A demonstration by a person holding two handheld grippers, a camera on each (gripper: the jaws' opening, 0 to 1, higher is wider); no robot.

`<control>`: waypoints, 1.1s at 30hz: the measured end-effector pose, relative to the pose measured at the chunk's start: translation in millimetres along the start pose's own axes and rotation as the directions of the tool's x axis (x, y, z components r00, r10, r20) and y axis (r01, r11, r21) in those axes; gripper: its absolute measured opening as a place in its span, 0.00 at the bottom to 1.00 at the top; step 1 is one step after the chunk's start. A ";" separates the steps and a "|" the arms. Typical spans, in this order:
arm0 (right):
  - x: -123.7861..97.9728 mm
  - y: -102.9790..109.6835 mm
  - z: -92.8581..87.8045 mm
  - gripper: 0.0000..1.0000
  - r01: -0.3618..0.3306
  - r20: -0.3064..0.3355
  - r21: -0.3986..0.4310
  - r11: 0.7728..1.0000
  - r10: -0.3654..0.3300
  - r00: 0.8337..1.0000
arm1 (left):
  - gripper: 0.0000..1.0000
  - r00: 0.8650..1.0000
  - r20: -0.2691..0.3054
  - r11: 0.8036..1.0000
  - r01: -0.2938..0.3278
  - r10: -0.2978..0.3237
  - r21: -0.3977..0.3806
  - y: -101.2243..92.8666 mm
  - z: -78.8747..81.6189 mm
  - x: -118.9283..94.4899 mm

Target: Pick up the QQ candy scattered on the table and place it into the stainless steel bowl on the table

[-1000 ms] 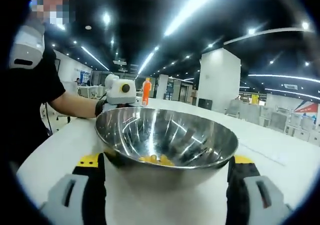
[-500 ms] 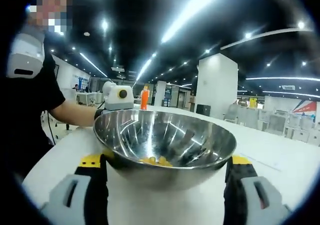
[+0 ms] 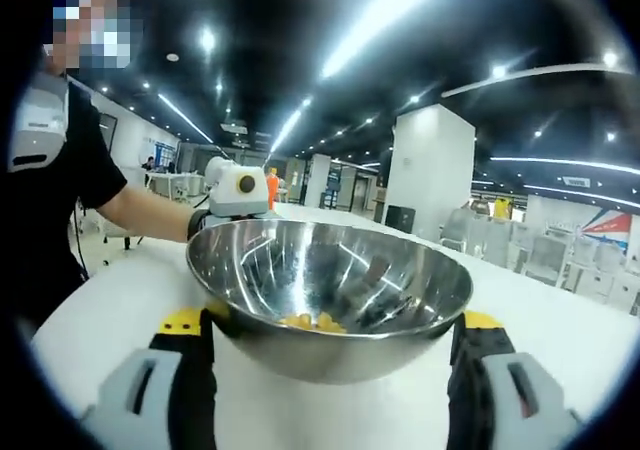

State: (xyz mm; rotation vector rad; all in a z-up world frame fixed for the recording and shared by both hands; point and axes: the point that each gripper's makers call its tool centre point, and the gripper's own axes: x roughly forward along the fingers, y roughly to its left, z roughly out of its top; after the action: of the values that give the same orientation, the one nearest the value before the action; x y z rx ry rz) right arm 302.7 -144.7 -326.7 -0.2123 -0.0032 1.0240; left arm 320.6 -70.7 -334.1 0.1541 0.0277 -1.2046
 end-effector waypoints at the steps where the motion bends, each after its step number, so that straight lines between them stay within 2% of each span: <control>1: 2.1 -2.0 -7.0 0.93 0.000 -0.007 -0.002 1.000 0.000 1.000 | 0.93 1.000 -0.012 1.000 -0.003 0.003 0.011 2.6 -5.4 2.9; 4: 6.0 -7.6 -24.4 0.92 0.002 -0.035 -0.033 0.999 -0.003 0.999 | 0.93 0.999 -0.038 0.998 -0.018 0.020 0.057 6.0 -20.2 10.2; 8: 5.6 -9.7 -35.4 0.92 -0.003 -0.036 -0.007 1.000 0.003 0.999 | 0.93 0.999 -0.038 0.999 -0.010 0.012 0.030 6.9 -29.5 13.3; 12: 7.0 -8.7 -41.3 0.92 -0.002 -0.040 0.012 1.000 0.003 0.999 | 0.93 1.000 -0.030 1.000 -0.004 0.004 0.008 7.1 -35.3 15.9; 18: 9.2 -4.3 -40.8 0.93 0.002 -0.034 0.012 1.000 -0.001 0.999 | 0.93 1.000 -0.005 1.000 0.004 -0.004 -0.018 6.1 -36.1 13.8; 21: 8.5 -5.2 -42.2 0.93 0.004 -0.033 0.038 0.999 -0.003 0.999 | 0.91 1.000 0.001 1.000 0.004 -0.004 0.024 8.2 -38.8 14.1; 23: 7.6 -1.6 -48.0 0.92 0.007 -0.061 0.102 0.995 -0.001 0.998 | 0.89 1.000 -0.015 1.000 0.003 -0.002 0.020 7.3 -41.0 13.0; 24: 7.2 -2.8 -48.8 0.91 0.012 -0.064 0.091 0.996 -0.006 0.998 | 0.92 1.000 -0.015 1.000 0.016 -0.016 0.002 5.2 -41.1 11.6; 25: 3.6 -6.4 -55.4 0.91 0.031 -0.103 0.083 0.996 -0.022 0.994 | 0.95 0.999 -0.016 0.999 0.029 -0.029 -0.018 3.1 -41.4 9.8; 26: 1.2 -7.8 -57.6 0.90 0.042 -0.107 0.085 0.996 -0.033 0.994 | 0.94 1.000 -0.017 1.000 0.017 -0.017 -0.020 5.6 -41.7 7.1; 27: -4.6 -9.3 -58.3 0.90 0.055 -0.109 0.092 0.994 -0.045 0.993 | 0.93 0.999 -0.023 0.999 -0.036 0.035 -0.016 13.7 -42.8 0.9; 29: -15.9 -8.2 -55.6 0.90 0.067 -0.085 0.120 0.990 -0.057 0.995 | 0.93 0.998 -0.027 0.998 -0.057 0.056 -0.034 15.8 -43.7 -9.6; 33: -42.5 1.4 -50.7 0.89 0.098 -0.099 0.111 0.989 -0.087 0.991 | 0.91 0.991 -0.043 0.991 -0.130 0.128 -0.030 7.9 -39.6 -39.7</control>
State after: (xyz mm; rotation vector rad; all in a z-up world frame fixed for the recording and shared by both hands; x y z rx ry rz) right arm 284.5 -188.9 -372.5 -0.1533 0.1303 0.9176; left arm 316.1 -25.9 -368.4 0.1499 0.0716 -1.0713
